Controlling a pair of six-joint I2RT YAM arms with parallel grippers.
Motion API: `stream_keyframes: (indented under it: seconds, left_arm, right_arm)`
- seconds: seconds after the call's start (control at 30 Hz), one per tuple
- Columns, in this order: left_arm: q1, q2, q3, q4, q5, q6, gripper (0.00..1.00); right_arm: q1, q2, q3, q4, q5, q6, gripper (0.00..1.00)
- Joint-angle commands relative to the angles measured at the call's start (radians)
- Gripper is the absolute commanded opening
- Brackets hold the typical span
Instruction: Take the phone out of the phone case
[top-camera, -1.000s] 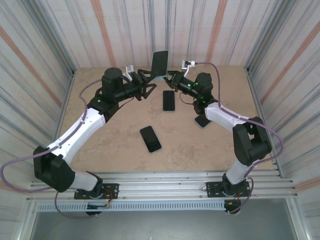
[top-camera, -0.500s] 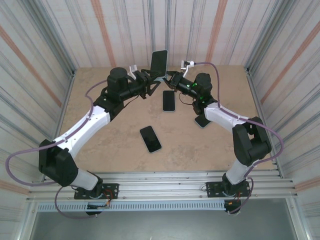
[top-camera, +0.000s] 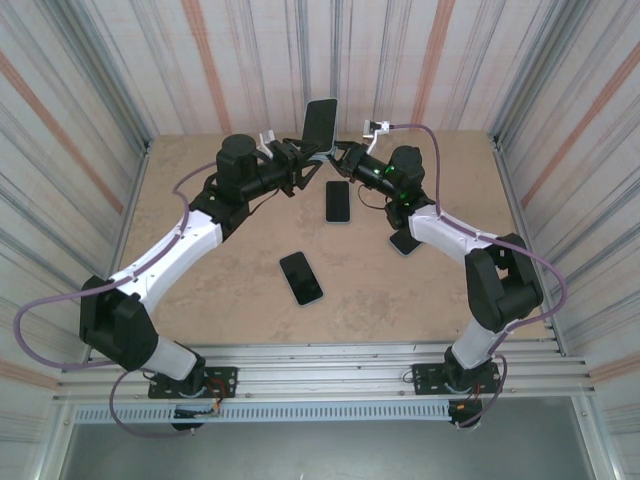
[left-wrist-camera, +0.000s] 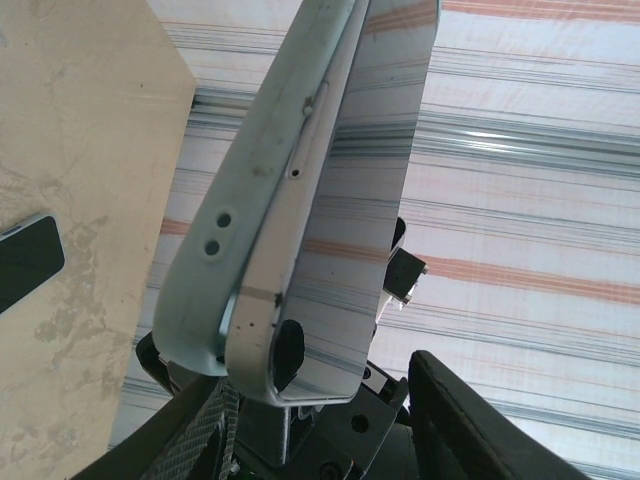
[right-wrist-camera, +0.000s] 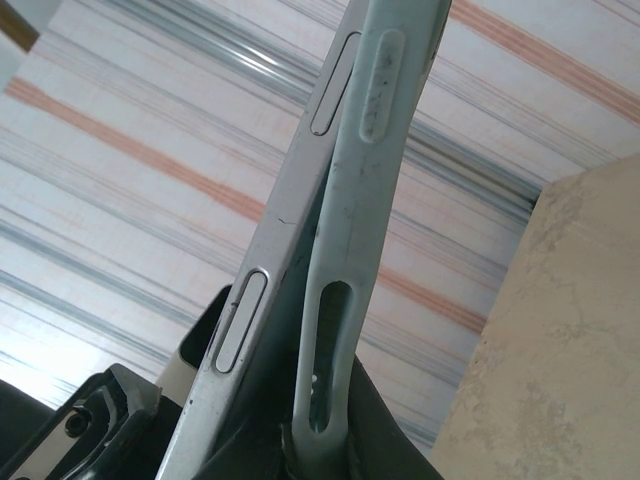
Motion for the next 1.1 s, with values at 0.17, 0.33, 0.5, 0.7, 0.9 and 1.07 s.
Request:
stream_keyframes:
  seconds: [0.17, 0.33, 0.5, 0.7, 0.9, 1.07]
  left_arm:
    - [-0.003, -0.080, -0.024, -0.009, -0.026, 0.007, 0.49]
    - [-0.004, -0.078, -0.024, 0.005, -0.021, -0.002, 0.47]
    - [-0.001, -0.071, -0.024, 0.017, -0.027, -0.003, 0.45]
    - [0.001, -0.047, -0.026, 0.029, -0.025, -0.004, 0.45]
    - [0.004, -0.028, -0.023, 0.039, -0.019, -0.004, 0.47]
    - [0.016, -0.034, -0.034, 0.032, -0.032, 0.002, 0.46]
  right_arm:
    - [0.001, 0.003, 0.031, 0.087, -0.008, -0.008, 0.05]
    - [0.005, 0.015, 0.040, 0.105, -0.011, 0.009, 0.05]
    - [0.008, 0.014, 0.041, 0.106, -0.013, 0.010, 0.05]
    - [0.014, 0.009, 0.043, 0.112, -0.012, 0.011, 0.05]
    - [0.025, 0.006, 0.040, 0.114, -0.004, 0.016, 0.05]
    - [0.028, 0.008, 0.045, 0.117, -0.012, 0.016, 0.05]
